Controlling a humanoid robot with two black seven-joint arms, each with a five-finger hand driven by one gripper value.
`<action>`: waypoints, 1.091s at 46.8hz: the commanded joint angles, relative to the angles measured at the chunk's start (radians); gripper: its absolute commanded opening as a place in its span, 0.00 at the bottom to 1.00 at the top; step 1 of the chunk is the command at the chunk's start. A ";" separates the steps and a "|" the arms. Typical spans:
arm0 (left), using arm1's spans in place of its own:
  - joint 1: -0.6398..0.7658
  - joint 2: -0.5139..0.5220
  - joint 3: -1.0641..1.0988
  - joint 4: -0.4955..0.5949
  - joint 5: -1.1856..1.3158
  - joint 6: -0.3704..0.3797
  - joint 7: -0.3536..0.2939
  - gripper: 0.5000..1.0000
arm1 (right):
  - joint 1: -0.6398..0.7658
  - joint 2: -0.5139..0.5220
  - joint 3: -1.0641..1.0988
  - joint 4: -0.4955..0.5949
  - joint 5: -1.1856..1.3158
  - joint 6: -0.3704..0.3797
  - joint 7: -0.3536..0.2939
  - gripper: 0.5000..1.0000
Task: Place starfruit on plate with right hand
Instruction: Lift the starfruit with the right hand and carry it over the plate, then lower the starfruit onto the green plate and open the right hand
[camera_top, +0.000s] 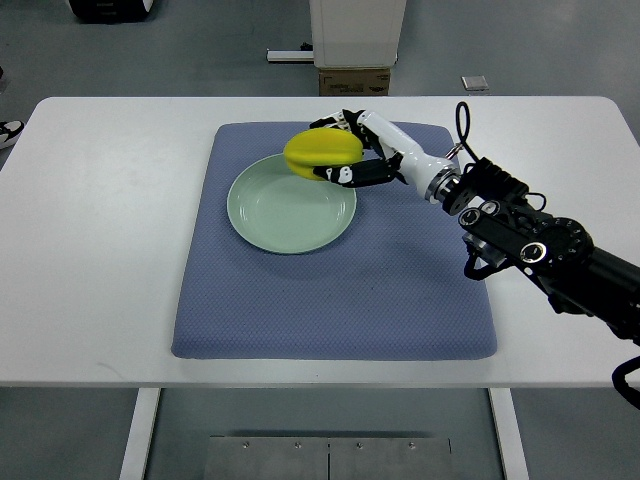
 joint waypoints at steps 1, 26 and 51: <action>0.000 0.000 0.001 0.000 0.000 0.000 0.000 1.00 | 0.019 0.027 -0.011 -0.019 -0.002 0.000 -0.021 0.00; 0.000 0.000 0.001 0.000 0.000 -0.001 0.000 1.00 | 0.062 0.027 -0.180 -0.049 -0.002 -0.050 -0.099 0.00; 0.000 0.000 -0.001 0.000 0.000 0.000 0.000 1.00 | 0.069 0.027 -0.293 -0.006 -0.014 -0.050 -0.104 0.00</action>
